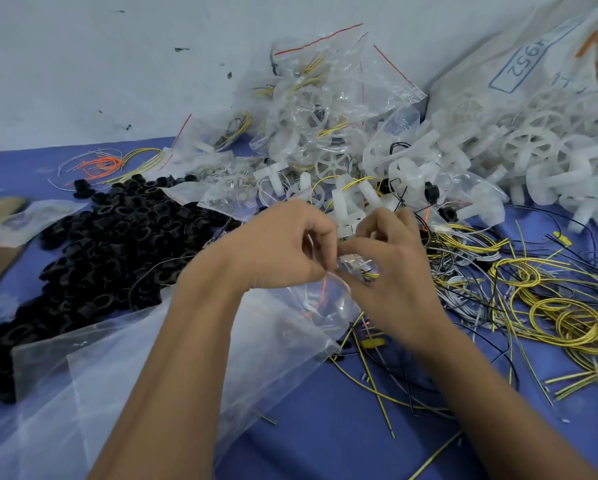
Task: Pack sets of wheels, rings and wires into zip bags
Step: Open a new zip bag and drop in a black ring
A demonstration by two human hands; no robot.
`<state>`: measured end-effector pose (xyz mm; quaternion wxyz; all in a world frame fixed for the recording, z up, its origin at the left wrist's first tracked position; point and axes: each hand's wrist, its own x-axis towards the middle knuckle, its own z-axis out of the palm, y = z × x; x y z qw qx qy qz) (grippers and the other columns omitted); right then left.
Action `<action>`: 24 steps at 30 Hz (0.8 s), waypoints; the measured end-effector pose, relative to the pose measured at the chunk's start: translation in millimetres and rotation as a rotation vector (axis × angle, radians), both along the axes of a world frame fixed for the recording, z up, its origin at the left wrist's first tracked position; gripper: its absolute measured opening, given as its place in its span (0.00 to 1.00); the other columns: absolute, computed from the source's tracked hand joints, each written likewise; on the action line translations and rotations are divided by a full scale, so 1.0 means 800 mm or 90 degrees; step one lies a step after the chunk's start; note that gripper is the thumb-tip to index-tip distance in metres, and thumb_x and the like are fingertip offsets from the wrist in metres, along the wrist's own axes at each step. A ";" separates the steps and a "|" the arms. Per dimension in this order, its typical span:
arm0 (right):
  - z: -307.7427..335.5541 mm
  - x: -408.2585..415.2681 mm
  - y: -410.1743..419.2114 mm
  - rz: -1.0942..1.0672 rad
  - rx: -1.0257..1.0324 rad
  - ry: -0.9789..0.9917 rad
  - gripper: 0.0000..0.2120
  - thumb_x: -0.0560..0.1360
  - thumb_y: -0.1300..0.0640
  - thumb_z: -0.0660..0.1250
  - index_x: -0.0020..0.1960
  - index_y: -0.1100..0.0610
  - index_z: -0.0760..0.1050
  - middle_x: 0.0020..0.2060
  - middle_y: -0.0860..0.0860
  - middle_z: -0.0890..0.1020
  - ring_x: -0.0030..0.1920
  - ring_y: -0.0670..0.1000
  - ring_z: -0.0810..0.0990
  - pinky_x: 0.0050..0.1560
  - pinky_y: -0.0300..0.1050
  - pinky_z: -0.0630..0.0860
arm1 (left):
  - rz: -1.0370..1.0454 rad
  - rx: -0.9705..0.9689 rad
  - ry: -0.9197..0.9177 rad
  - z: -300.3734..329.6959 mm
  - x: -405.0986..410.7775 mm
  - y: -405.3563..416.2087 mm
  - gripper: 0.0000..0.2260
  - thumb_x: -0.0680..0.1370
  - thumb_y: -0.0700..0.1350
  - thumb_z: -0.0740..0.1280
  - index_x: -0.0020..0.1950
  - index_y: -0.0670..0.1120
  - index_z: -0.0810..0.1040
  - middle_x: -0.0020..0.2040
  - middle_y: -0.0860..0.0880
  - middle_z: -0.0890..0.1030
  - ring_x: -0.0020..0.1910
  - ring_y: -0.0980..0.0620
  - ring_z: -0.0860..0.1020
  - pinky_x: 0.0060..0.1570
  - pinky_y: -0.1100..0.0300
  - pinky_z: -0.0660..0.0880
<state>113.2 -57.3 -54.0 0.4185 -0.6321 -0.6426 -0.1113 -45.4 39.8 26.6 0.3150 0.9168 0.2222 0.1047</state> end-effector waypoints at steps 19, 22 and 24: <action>-0.009 0.002 0.005 -0.009 -0.024 0.006 0.03 0.75 0.59 0.72 0.48 0.55 0.84 0.42 0.46 0.84 0.46 0.52 0.76 0.47 0.50 0.75 | 0.032 0.007 -0.003 -0.007 -0.010 0.014 0.16 0.67 0.30 0.68 0.32 0.52 0.78 0.26 0.62 0.75 0.27 0.60 0.70 0.31 0.69 0.67; -0.014 0.018 0.011 -0.100 -0.033 -0.064 0.07 0.76 0.53 0.71 0.53 0.53 0.83 0.52 0.51 0.82 0.56 0.56 0.72 0.55 0.52 0.72 | 0.021 0.002 0.032 -0.017 -0.004 0.011 0.14 0.68 0.31 0.70 0.35 0.52 0.80 0.32 0.60 0.79 0.27 0.61 0.71 0.34 0.67 0.69; -0.020 0.024 0.019 -0.155 -0.145 -0.112 0.15 0.76 0.47 0.70 0.62 0.48 0.80 0.67 0.55 0.75 0.68 0.61 0.66 0.62 0.59 0.71 | 0.012 -0.010 0.029 -0.021 0.003 0.007 0.13 0.70 0.31 0.71 0.39 0.50 0.84 0.37 0.55 0.82 0.27 0.62 0.72 0.33 0.71 0.68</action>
